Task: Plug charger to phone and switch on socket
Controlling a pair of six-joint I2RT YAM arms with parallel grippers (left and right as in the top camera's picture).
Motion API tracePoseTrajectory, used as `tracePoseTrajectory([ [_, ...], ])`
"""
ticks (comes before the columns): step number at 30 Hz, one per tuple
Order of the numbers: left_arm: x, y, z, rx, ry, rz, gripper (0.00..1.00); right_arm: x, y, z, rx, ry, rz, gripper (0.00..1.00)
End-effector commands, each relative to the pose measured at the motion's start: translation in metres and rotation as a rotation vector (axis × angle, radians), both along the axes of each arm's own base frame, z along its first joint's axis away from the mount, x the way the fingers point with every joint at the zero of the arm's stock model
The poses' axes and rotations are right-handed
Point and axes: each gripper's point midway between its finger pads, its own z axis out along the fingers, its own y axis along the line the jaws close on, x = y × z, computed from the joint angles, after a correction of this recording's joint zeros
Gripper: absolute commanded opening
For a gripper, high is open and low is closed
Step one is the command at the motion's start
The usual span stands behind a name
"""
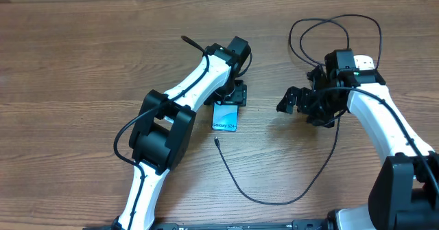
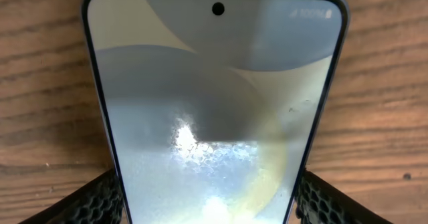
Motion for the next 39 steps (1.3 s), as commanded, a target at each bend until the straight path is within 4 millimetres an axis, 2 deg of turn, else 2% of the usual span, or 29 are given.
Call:
tracePoseTrajectory([
  [1, -0.040, 0.001, -0.035, -0.046, 0.199, -0.033, 0.76, -0.007, 0.009, -0.006, 0.054, 0.013, 0.010, 1.00],
  [7, -0.048, -0.006, -0.026, -0.182, 0.282, -0.059, 0.77, -0.009, 0.030, -0.013, 0.193, -0.014, 0.031, 1.00],
  [13, -0.047, -0.006, -0.018, -0.283, 0.330, -0.023, 0.81, -0.011, 0.036, -0.020, 0.237, -0.028, 0.028, 1.00],
  [17, -0.041, 0.000, -0.021, -0.248, 0.304, -0.018, 0.94, -0.010, 0.036, -0.020, 0.236, -0.034, 0.029, 1.00],
  [18, -0.039, 0.003, -0.023, -0.226, 0.292, -0.013, 1.00, -0.010, 0.036, -0.020, 0.235, -0.034, 0.029, 1.00],
  [23, -0.033, 0.009, -0.029, -0.126, 0.245, 0.027, 1.00, -0.008, 0.027, -0.024, 0.176, -0.025, -0.001, 1.00],
  [26, -0.032, 0.009, -0.030, -0.112, 0.239, 0.055, 1.00, -0.003, 0.023, -0.009, 0.152, -0.031, 0.006, 1.00],
  [30, -0.025, 0.012, -0.034, -0.054, 0.190, 0.090, 1.00, 0.013, 0.006, 0.022, 0.034, -0.067, -0.010, 1.00],
  [33, -0.021, 0.014, -0.036, -0.003, 0.146, 0.092, 1.00, 0.021, 0.005, 0.041, 0.024, -0.084, -0.011, 1.00],
  [39, -0.023, 0.012, -0.038, 0.051, 0.112, 0.062, 1.00, 0.021, 0.005, 0.044, 0.023, -0.086, -0.010, 1.00],
])
